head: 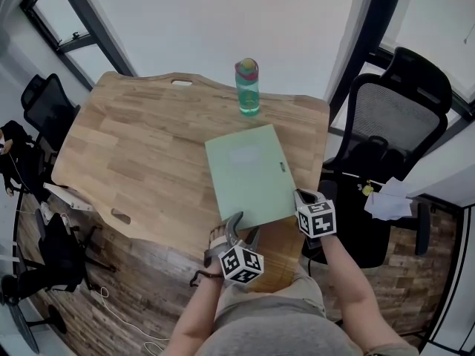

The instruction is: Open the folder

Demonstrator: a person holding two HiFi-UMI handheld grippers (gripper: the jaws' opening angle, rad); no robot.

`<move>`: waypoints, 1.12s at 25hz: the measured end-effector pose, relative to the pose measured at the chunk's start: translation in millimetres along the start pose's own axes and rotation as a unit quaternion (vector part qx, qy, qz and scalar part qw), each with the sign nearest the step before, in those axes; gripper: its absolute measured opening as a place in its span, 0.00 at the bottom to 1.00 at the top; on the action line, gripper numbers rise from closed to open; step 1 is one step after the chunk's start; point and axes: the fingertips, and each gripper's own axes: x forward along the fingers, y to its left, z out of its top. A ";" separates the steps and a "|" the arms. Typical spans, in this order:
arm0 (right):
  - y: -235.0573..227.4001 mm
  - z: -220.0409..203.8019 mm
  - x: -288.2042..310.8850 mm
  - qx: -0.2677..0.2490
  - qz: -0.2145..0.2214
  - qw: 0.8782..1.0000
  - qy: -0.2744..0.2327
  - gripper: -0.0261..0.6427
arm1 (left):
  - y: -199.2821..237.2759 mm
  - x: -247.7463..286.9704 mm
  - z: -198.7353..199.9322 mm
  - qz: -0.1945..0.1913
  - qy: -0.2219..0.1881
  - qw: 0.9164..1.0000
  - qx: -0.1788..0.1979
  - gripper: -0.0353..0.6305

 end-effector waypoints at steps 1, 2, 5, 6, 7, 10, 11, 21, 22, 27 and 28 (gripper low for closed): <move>-0.2 -0.2 -0.1 0.001 0.001 1.000 0.002 0.04 | -0.1 1.2 0.6 0.001 0.001 1.000 0.003 0.48; -0.2 -0.4 -0.2 0.002 0.003 1.000 0.003 0.04 | 0.6 2.1 1.2 0.003 0.002 1.000 0.002 0.48; 0.0 -0.3 0.2 0.004 0.006 1.000 0.002 0.04 | 4.9 3.0 4.0 0.004 0.006 1.000 -0.010 0.47; -0.1 -0.3 0.3 0.003 0.005 1.000 0.003 0.04 | 5.0 3.9 3.9 0.001 0.006 1.000 -0.012 0.48; -0.4 -0.4 0.3 0.001 0.004 1.000 0.003 0.04 | 4.3 5.1 2.7 -0.001 0.005 1.000 -0.011 0.47; -0.3 -1.4 0.4 -0.004 0.004 1.000 0.008 0.04 | 1.5 7.7 -1.6 -0.004 0.000 1.000 -0.007 0.47; -0.1 -1.6 0.4 -0.005 0.005 1.000 0.009 0.04 | 0.7 7.5 -1.8 -0.004 -0.001 1.000 -0.006 0.47; -1.3 -1.4 0.3 -0.006 0.006 1.000 0.013 0.04 | -0.4 -6.6 4.6 0.006 -0.027 1.000 -0.010 0.28; -1.6 -1.4 0.2 -0.005 0.007 1.000 0.014 0.04 | 0.7 -8.4 5.2 0.008 -0.028 1.000 -0.010 0.27; -1.2 -1.3 -0.8 0.001 0.007 1.000 0.016 0.04 | 7.4 -24.1 8.1 0.018 -0.039 0.999 -0.031 0.22; -0.9 -1.1 -0.7 0.000 0.005 1.000 0.015 0.04 | 8.0 -25.9 6.9 0.021 -0.041 0.998 -0.032 0.22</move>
